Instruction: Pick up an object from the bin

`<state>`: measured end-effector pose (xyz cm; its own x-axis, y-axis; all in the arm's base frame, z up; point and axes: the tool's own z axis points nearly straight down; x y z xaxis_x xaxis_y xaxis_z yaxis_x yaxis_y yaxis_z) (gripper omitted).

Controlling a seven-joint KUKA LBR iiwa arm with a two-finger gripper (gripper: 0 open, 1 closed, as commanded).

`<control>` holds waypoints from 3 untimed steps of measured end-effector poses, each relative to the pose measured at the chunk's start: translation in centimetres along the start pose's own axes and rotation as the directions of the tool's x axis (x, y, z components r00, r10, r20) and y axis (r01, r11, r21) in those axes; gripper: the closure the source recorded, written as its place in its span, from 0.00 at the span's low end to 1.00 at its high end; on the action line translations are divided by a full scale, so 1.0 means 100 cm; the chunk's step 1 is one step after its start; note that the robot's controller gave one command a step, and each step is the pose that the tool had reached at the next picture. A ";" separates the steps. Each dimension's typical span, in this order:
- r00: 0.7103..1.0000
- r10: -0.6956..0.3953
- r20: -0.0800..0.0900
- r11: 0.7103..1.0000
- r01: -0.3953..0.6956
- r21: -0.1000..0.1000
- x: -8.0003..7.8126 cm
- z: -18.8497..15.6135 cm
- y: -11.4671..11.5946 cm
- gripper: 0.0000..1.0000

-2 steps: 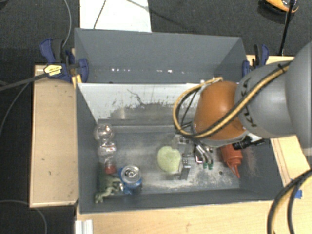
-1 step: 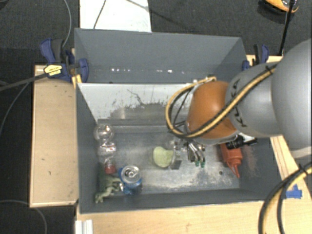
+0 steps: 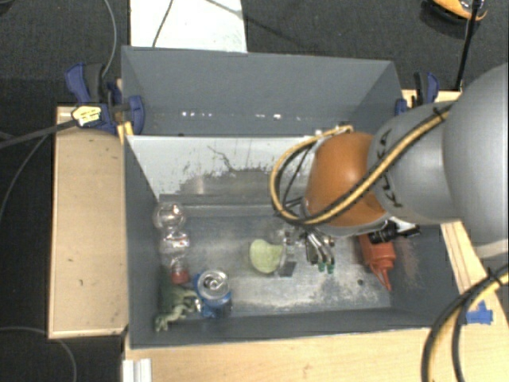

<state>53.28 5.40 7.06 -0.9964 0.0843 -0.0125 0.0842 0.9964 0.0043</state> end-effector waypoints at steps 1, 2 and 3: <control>1.000 0.000 -0.006 1.000 0.000 0.001 0.003 -0.006 0.000 1.00; 0.991 -0.132 0.001 0.991 0.132 0.001 0.005 -0.050 0.013 1.00; 0.949 -0.316 0.006 0.949 0.316 0.000 0.008 -0.045 0.027 1.00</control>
Offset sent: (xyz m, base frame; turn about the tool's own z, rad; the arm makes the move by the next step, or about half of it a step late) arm -0.0073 0.0281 0.0835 -0.3277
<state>52.66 8.13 11.55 -0.9719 -0.2346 -0.0193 -0.2347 0.9721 0.0000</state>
